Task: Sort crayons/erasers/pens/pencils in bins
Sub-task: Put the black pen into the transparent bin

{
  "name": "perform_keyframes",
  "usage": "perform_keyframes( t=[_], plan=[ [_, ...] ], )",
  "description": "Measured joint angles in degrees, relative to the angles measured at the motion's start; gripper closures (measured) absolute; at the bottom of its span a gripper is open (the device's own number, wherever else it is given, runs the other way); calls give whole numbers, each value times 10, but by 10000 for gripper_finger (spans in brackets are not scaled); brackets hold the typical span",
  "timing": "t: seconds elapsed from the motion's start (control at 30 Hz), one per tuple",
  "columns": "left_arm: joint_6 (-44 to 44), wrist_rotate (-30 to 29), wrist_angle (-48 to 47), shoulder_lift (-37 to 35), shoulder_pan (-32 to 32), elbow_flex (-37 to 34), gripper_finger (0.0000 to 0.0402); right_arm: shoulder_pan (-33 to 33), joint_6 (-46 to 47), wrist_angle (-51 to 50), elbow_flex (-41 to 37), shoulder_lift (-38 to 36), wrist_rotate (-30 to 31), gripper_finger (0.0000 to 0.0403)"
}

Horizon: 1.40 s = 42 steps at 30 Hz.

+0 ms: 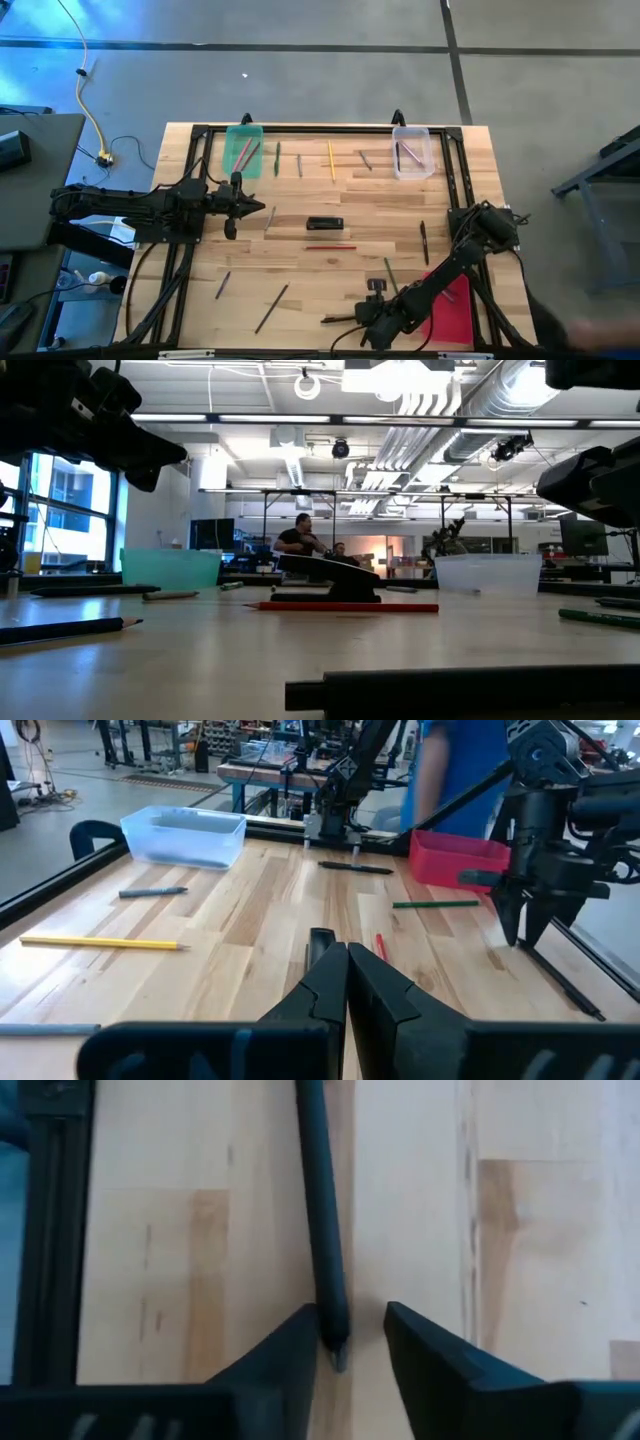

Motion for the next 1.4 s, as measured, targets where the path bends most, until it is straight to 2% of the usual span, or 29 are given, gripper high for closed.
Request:
perform_keyframes(
  t=[0.2, 0.33, 0.53, 0.9, 1.17, 1.4],
  plan=[
    [4, 0, 0, 0, 0, 0, 401, -12, 2, -13, 0, -2, -13, 367],
    [-8, 0, 0, 0, 0, 0, 401, -17, -19, -15, 0, -2, -22, 395],
    [-11, 0, 0, 0, 0, 0, 401, -23, -22, -17, 2, -3, -40, 390],
    [-11, -2, -1, 0, 0, 0, 401, -35, -29, -22, 15, -33, -25, 389],
    [-11, -2, -3, 0, 0, 0, 401, -66, -56, -65, 15, -47, -25, 389],
    [-16, -2, -4, 0, 0, 0, 401, -83, -74, -118, 15, -98, -5, 389]
  ],
)
